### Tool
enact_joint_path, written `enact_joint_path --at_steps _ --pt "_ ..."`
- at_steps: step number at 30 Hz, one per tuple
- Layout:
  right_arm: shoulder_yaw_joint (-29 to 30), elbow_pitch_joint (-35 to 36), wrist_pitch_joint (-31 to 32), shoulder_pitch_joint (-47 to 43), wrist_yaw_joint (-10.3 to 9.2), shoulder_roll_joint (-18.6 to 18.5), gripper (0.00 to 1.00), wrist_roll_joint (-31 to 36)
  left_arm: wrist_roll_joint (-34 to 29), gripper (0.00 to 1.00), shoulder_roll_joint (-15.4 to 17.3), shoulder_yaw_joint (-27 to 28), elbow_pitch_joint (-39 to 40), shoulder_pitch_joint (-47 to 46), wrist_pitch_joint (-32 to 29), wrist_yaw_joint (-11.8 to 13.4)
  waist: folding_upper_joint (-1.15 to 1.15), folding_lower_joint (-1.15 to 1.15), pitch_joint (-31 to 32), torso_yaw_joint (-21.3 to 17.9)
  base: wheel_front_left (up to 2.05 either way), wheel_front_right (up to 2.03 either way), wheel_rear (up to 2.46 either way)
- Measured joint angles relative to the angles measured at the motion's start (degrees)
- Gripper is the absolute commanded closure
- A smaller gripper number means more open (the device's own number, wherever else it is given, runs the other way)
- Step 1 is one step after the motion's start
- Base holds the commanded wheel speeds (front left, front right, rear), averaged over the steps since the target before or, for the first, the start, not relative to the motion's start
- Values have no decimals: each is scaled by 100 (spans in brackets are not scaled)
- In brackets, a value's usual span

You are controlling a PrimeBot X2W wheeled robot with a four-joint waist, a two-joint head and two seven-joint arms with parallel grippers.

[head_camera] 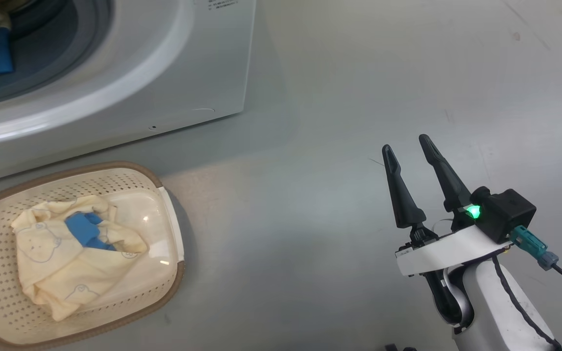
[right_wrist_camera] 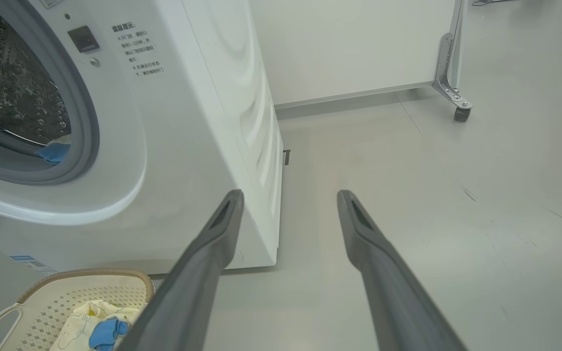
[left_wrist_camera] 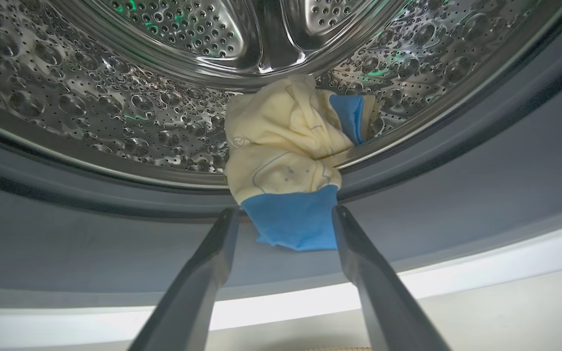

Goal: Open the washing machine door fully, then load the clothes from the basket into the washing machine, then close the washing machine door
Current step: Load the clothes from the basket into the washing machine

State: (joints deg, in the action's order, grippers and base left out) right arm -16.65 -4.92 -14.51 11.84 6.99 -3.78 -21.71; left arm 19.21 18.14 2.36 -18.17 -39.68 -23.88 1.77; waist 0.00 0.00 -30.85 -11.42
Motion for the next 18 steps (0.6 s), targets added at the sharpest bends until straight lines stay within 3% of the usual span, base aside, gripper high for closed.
enact_joint_path --at_steps 6,18 --pt "-15 -1 0 110 0 20 0 -63 1 0 376 136 -197 -315 -620 21 0 0 -229 -253 0 0 0" --pt "22 -4 0 308 0 31 0 -122 2 0 601 246 -464 -755 -1136 97 0 0 -611 -562 0 0 0"
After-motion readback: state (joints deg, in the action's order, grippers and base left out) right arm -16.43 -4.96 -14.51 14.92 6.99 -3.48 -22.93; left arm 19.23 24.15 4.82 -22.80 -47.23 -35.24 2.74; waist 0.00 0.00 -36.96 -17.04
